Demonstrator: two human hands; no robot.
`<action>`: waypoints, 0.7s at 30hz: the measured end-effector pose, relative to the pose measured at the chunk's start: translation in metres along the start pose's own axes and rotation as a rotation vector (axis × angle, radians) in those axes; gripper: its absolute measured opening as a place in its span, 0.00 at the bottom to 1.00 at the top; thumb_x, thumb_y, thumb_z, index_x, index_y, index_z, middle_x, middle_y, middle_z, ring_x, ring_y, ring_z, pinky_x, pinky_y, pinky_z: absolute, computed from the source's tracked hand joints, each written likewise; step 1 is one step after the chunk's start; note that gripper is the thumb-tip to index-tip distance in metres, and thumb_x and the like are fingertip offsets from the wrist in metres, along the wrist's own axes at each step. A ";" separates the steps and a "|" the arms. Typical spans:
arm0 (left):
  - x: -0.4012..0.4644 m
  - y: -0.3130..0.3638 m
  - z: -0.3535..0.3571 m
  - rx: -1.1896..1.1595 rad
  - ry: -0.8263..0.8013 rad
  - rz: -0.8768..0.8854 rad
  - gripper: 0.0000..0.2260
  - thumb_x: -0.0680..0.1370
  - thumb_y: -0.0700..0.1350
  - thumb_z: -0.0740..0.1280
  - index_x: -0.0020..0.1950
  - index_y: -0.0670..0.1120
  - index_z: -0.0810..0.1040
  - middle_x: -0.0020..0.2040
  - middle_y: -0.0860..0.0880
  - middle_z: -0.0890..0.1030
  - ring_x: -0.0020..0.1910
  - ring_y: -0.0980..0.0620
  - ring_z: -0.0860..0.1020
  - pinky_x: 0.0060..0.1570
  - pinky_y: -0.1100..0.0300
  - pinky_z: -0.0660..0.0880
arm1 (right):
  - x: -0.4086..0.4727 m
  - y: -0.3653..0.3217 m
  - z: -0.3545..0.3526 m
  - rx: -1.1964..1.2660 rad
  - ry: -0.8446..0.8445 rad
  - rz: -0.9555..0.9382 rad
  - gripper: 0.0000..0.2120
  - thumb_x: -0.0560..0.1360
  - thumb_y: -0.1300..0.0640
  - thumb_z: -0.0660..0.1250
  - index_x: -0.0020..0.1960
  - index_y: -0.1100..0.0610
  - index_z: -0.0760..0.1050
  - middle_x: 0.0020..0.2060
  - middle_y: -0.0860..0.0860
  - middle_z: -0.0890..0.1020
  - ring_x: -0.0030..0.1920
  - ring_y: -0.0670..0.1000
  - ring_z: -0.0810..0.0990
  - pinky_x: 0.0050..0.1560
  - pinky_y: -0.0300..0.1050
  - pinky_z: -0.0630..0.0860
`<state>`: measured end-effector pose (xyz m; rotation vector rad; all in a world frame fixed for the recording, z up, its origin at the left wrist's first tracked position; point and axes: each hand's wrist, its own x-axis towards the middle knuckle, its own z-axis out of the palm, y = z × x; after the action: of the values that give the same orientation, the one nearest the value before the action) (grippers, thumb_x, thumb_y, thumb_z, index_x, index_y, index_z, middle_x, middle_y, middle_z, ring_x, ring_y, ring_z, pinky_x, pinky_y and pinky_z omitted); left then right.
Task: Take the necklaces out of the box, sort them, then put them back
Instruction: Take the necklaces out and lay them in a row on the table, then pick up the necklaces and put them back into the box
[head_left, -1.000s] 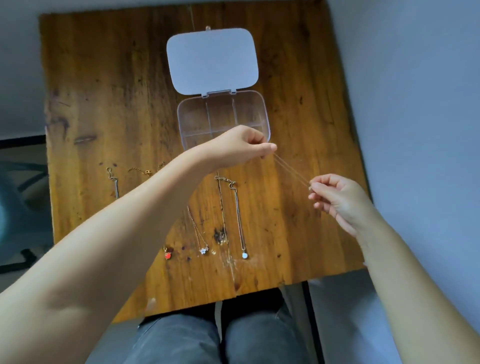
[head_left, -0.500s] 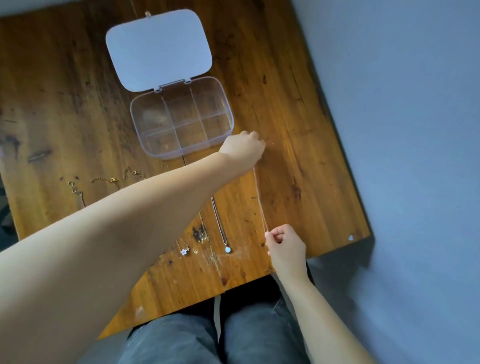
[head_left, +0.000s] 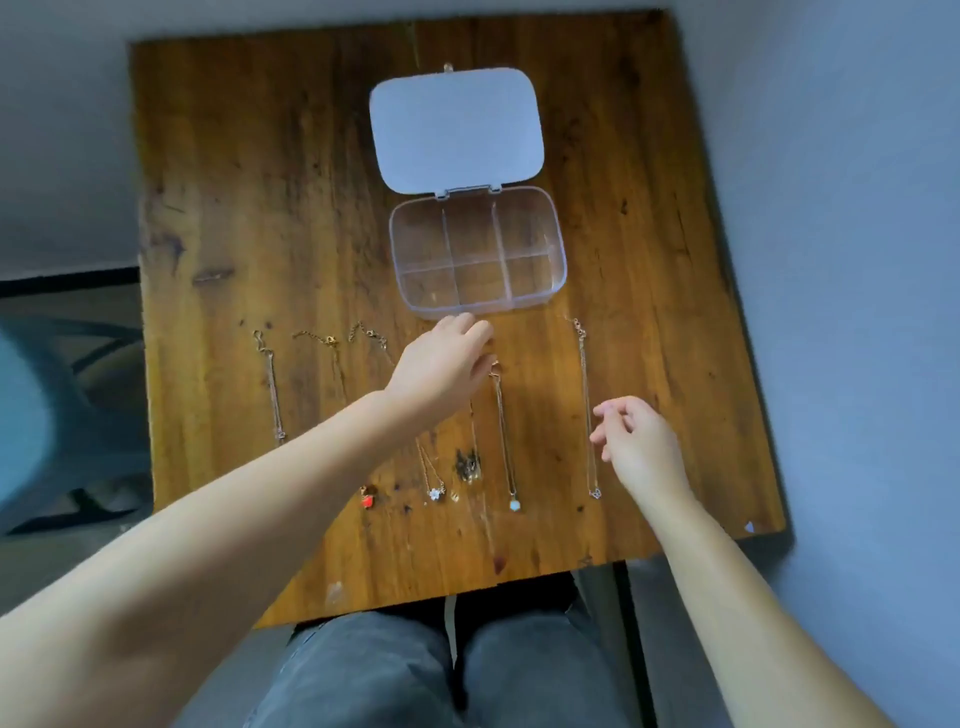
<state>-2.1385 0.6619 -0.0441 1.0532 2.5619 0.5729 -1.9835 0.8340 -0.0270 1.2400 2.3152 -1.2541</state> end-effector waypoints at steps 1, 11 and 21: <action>-0.021 -0.015 -0.006 -0.031 0.038 -0.074 0.06 0.78 0.44 0.62 0.52 0.43 0.73 0.48 0.45 0.77 0.48 0.44 0.74 0.39 0.52 0.74 | 0.003 -0.016 0.008 -0.007 -0.011 -0.046 0.09 0.80 0.56 0.57 0.48 0.51 0.75 0.36 0.46 0.81 0.30 0.45 0.77 0.22 0.28 0.68; -0.206 -0.103 0.000 -0.073 0.153 -0.789 0.08 0.76 0.51 0.65 0.49 0.47 0.74 0.45 0.48 0.78 0.45 0.47 0.76 0.43 0.51 0.77 | -0.015 -0.152 0.174 -0.511 -0.465 -0.719 0.13 0.79 0.61 0.58 0.59 0.54 0.76 0.56 0.54 0.77 0.54 0.55 0.75 0.53 0.50 0.74; -0.210 -0.094 0.020 -0.002 0.139 -0.683 0.08 0.79 0.48 0.60 0.50 0.46 0.76 0.48 0.48 0.76 0.48 0.49 0.73 0.51 0.55 0.70 | -0.014 -0.172 0.230 -1.038 -0.535 -1.341 0.07 0.76 0.60 0.63 0.53 0.56 0.74 0.57 0.56 0.73 0.53 0.57 0.70 0.48 0.49 0.64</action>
<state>-2.0431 0.4539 -0.0782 0.0928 2.7944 0.4645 -2.1478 0.6002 -0.0597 -0.9742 2.5540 -0.2180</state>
